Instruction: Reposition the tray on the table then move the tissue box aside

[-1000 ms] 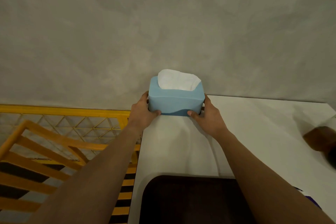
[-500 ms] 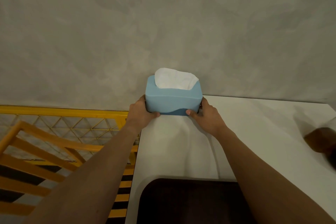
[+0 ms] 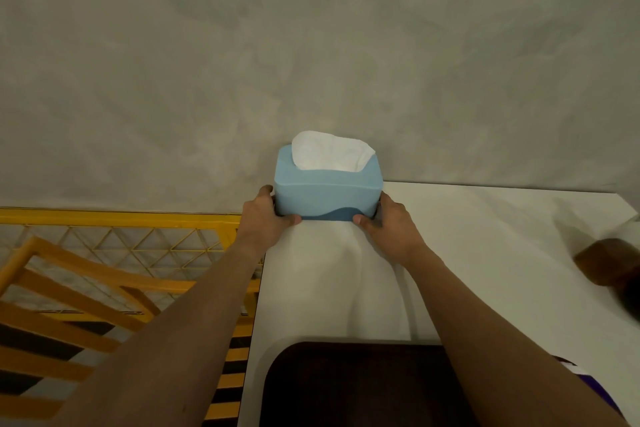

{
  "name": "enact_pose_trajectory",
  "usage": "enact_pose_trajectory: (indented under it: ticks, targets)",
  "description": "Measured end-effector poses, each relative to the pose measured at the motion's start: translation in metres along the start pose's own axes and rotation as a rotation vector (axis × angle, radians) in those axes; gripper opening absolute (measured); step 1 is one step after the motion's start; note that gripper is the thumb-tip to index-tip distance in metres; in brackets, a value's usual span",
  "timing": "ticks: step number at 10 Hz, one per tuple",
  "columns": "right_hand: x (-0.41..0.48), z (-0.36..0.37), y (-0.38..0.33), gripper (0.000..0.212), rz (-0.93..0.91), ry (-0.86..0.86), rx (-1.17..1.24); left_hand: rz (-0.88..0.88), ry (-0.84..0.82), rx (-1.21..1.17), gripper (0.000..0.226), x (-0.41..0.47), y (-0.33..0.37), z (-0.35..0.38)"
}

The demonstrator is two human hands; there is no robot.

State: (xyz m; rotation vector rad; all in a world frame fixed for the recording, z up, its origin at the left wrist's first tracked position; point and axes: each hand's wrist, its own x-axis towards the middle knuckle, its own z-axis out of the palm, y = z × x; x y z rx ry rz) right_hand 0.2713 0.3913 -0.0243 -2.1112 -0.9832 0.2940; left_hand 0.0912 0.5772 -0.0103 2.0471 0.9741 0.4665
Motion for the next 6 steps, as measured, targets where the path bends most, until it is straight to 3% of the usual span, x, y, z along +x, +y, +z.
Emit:
enact_pose_trajectory:
  ticks: [3,4,5,6]
  targets:
    - [0.0,0.0,-0.004,0.049,0.047,-0.005,-0.033,-0.029,0.019,-0.02,0.068,0.001,-0.001,0.005]
    - [0.001,-0.005,-0.009,0.053,0.084,-0.035,-0.102,-0.024,-0.014,-0.001,0.078,-0.001,0.001,0.003]
    - [0.001,-0.015,-0.016,0.057,0.078,-0.063,-0.134,-0.039,-0.076,-0.032,0.108,-0.004,0.005,-0.002]
    - [-0.007,-0.025,-0.023,0.061,0.08,-0.05,-0.146,-0.021,-0.041,-0.049,0.12,-0.013,0.013,-0.012]
